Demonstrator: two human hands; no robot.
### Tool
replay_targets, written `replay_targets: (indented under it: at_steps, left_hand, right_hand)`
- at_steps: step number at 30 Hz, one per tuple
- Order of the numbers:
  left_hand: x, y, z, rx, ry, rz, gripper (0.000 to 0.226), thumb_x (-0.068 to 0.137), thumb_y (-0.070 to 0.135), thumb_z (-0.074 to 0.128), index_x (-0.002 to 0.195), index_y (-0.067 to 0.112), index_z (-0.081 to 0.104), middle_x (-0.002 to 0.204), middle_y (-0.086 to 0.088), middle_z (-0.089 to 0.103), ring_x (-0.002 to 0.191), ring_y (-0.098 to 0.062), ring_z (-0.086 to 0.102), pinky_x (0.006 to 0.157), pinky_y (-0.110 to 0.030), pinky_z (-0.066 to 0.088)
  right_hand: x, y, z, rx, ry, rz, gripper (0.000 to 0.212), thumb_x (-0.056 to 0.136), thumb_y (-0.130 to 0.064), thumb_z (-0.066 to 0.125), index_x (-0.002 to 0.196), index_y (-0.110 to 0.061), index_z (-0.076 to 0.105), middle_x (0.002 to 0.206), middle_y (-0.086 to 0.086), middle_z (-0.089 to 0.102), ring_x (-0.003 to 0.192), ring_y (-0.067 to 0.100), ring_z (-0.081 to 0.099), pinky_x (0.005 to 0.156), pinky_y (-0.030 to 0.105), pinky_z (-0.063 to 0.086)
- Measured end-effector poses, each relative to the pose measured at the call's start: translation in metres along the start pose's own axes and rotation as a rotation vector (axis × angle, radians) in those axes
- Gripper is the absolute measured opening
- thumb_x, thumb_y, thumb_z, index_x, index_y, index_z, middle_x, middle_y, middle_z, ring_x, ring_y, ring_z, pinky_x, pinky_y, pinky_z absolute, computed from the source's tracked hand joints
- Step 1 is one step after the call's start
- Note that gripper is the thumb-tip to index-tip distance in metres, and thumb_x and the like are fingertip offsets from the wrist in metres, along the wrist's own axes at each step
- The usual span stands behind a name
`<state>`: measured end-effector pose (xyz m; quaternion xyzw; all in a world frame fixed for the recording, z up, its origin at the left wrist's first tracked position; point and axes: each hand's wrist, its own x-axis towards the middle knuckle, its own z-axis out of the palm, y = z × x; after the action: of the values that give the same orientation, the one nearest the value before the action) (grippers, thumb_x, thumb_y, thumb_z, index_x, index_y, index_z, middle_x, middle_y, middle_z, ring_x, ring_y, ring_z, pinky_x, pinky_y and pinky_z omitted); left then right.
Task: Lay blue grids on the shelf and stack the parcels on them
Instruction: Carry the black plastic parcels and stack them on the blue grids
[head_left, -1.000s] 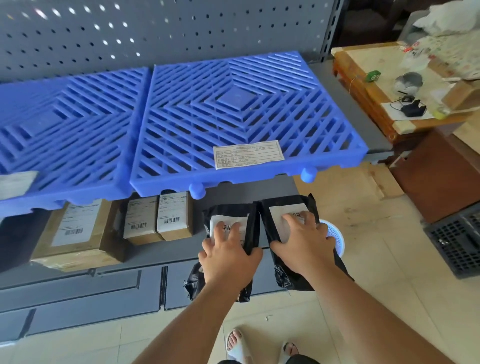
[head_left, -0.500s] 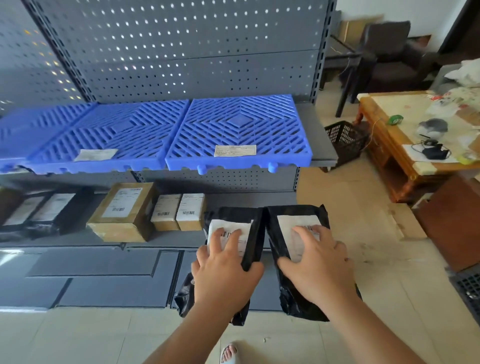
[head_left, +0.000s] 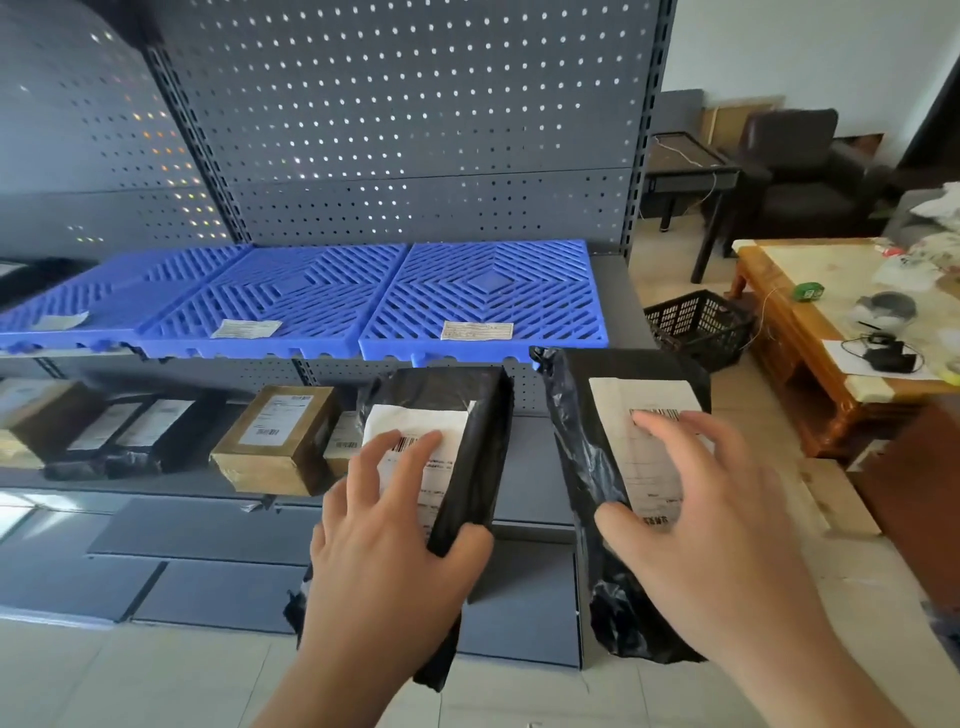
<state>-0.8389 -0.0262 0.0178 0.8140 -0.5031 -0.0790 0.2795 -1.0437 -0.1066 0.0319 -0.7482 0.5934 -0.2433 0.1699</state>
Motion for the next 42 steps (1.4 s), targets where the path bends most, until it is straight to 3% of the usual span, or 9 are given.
replay_targets:
  at_steps: [9,19,24,29,42]
  left_hand:
    - [0.073,0.01,-0.025,-0.032,0.106,0.081,0.075,0.069,0.06,0.047,0.142,0.053,0.031,0.15,0.021,0.02,0.136,-0.024,0.032,0.11,-0.053,0.036]
    - [0.176,-0.007,-0.044,-0.078,0.129,0.173,0.076,0.07,0.061,0.048,0.144,0.051,0.031,0.152,0.021,0.02,0.136,-0.024,0.03,0.11,-0.047,0.033]
    - [0.224,-0.006,-0.047,-0.092,0.113,0.203,0.077,0.072,0.062,0.049,0.146,0.048,0.032,0.153,0.018,0.02,0.135,-0.024,0.03,0.11,-0.048,0.033]
    - [0.26,-0.004,-0.034,-0.078,0.045,0.204,0.074,0.08,0.058,0.058,0.148,0.044,0.032,0.155,0.014,0.019,0.134,-0.028,0.029,0.109,-0.05,0.031]
    - [0.338,0.026,-0.007,0.07,-0.093,0.108,0.075,0.086,0.061,0.055,0.152,0.033,0.035,0.157,0.005,0.021,0.134,-0.038,0.032,0.108,-0.056,0.035]
  right_hand:
    - [0.052,-0.047,0.001,0.044,0.085,-0.06,0.071,0.069,-0.056,0.06,0.137,-0.047,0.042,0.141,-0.015,0.033,0.129,0.019,0.031,0.105,0.05,0.034]
    - [0.129,-0.106,0.024,0.018,0.179,-0.026,0.07,0.073,-0.057,0.061,0.138,-0.049,0.036,0.142,-0.017,0.028,0.127,0.022,0.032,0.096,0.047,0.043]
    - [0.163,-0.126,0.035,0.018,0.215,0.017,0.07,0.074,-0.057,0.061,0.138,-0.05,0.035,0.144,-0.015,0.029,0.13,0.026,0.032,0.101,0.054,0.042]
    - [0.195,-0.131,0.038,-0.023,0.191,0.061,0.07,0.075,-0.057,0.061,0.139,-0.047,0.037,0.145,-0.014,0.029,0.133,0.027,0.031,0.103,0.053,0.04]
    - [0.302,-0.127,0.055,-0.189,-0.03,0.146,0.075,0.081,-0.065,0.059,0.148,-0.04,0.035,0.151,-0.001,0.029,0.132,0.037,0.035,0.104,0.054,0.037]
